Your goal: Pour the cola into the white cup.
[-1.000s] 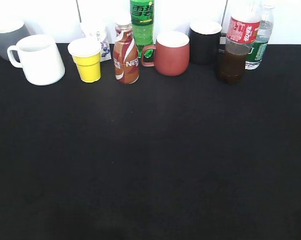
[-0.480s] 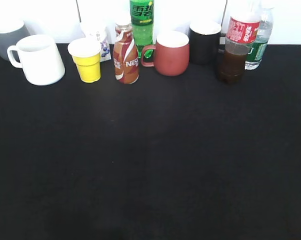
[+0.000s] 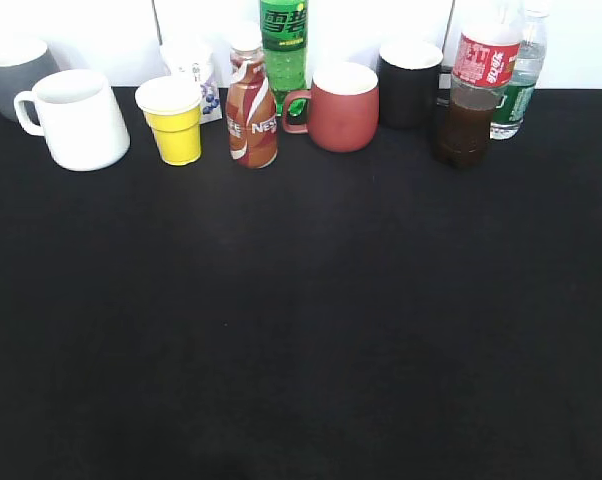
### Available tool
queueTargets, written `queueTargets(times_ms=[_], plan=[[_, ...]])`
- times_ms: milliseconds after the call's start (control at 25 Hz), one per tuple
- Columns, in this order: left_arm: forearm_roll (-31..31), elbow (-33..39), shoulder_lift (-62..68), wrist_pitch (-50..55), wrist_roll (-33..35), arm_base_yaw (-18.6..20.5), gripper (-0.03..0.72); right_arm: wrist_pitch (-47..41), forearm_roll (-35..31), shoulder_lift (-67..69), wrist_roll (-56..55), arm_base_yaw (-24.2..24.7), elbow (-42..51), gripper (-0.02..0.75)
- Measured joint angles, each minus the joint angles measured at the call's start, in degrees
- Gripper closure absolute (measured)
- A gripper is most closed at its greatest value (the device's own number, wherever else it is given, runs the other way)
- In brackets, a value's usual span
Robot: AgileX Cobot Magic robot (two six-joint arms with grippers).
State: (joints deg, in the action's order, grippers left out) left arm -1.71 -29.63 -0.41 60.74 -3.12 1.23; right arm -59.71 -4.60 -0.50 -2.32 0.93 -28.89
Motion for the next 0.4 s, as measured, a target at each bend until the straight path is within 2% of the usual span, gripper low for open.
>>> queueTargets(times_ms=[240, 400], plan=[[0.0, 0.0, 0.0, 0.0, 0.0, 0.0, 0.233, 0.0, 0.0, 0.0, 0.0, 0.0, 0.0, 0.146], [0.0, 0.0, 0.0, 0.0, 0.0, 0.0, 0.29, 0.0, 0.0, 0.0, 0.0, 0.0, 0.0, 0.146]])
